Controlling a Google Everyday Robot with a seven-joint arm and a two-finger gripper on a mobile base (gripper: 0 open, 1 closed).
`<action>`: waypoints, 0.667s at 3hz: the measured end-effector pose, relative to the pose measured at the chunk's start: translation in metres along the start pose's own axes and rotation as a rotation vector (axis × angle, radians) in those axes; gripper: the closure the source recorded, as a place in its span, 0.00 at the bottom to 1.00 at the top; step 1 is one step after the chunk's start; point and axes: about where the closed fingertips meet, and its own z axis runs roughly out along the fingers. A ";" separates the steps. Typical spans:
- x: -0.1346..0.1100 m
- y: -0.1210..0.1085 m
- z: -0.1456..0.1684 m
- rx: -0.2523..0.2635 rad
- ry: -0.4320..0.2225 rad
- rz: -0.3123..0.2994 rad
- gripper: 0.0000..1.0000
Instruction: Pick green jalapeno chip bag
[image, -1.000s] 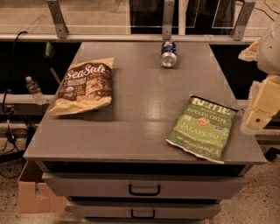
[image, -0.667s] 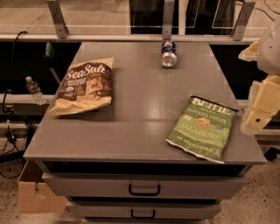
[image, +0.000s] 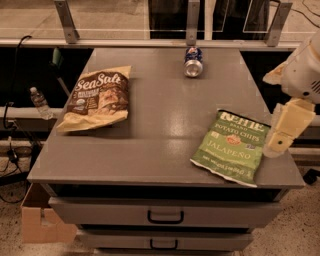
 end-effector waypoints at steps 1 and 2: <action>0.006 -0.010 0.041 -0.050 -0.028 0.030 0.00; 0.008 -0.012 0.070 -0.068 -0.062 0.031 0.00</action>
Offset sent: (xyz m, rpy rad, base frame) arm 0.0372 0.0090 -0.0991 0.1275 0.0498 0.0182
